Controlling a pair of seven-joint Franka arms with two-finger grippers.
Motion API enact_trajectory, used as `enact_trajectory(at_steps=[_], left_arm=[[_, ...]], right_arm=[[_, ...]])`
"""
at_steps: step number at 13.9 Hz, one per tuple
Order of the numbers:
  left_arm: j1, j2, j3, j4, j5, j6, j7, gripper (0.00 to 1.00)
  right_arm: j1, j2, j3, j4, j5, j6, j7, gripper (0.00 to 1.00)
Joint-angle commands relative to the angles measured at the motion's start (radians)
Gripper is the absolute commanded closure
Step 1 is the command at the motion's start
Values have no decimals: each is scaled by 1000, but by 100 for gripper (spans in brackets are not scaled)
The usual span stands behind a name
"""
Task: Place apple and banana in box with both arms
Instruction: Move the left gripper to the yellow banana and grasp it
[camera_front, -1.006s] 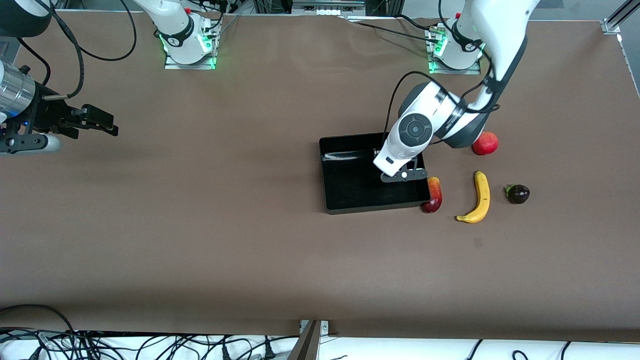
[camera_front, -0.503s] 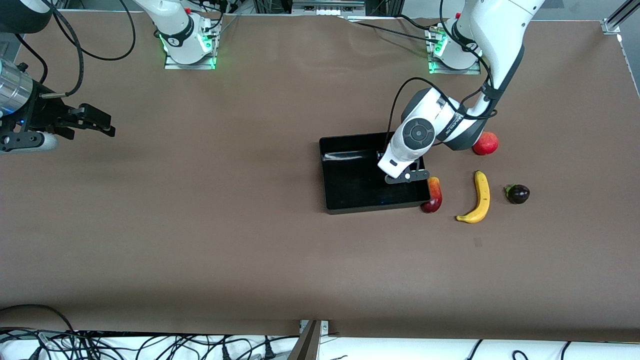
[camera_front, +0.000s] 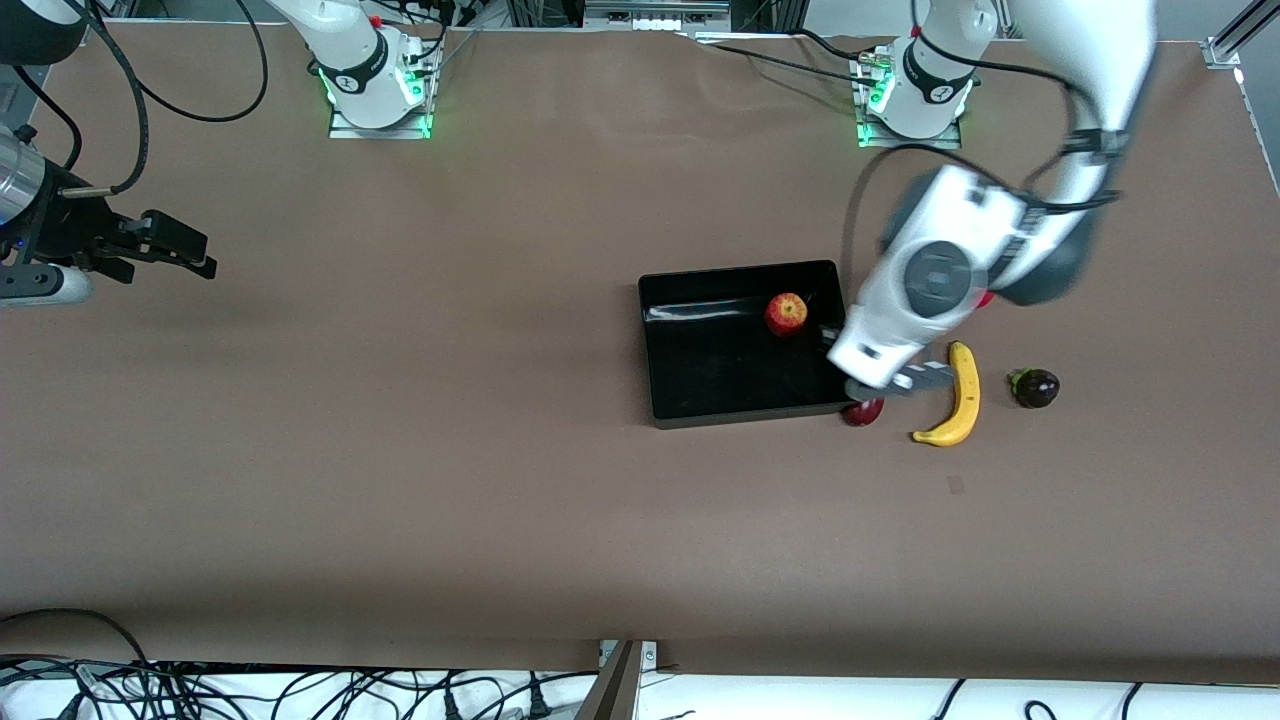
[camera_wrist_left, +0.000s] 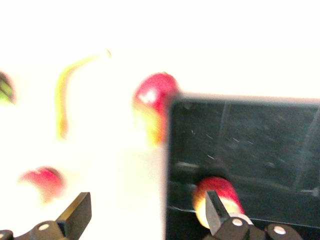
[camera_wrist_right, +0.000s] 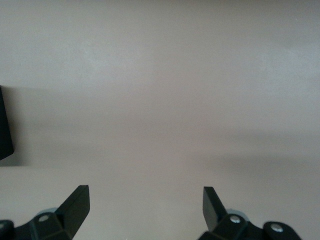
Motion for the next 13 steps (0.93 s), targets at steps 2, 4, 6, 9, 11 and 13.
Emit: enact_trajectory(at_steps=[2,4,6,9,11,13], left_arm=[[173,41,-7,36,20,11,406,0],[234,87,-6,18,20,103,575,0],[280,146,-6,4,55,198,699,0],[320,203,-6,-89,117,403,744,0],[323,204,-6,-151,135,483,740,46],[325,210,-6,-157,135,487,740,87]], right_arm=[[-7,4,15,14,-25,7,-11,0],[-7,4,15,14,-31,11,-11,0],[-7,4,13,14,-31,13,-11,0],[-7,4,13,14,-28,13,-11,0],[-7,4,15,14,-26,14,-11,0],[-7,4,15,14,-25,19,-11,0]])
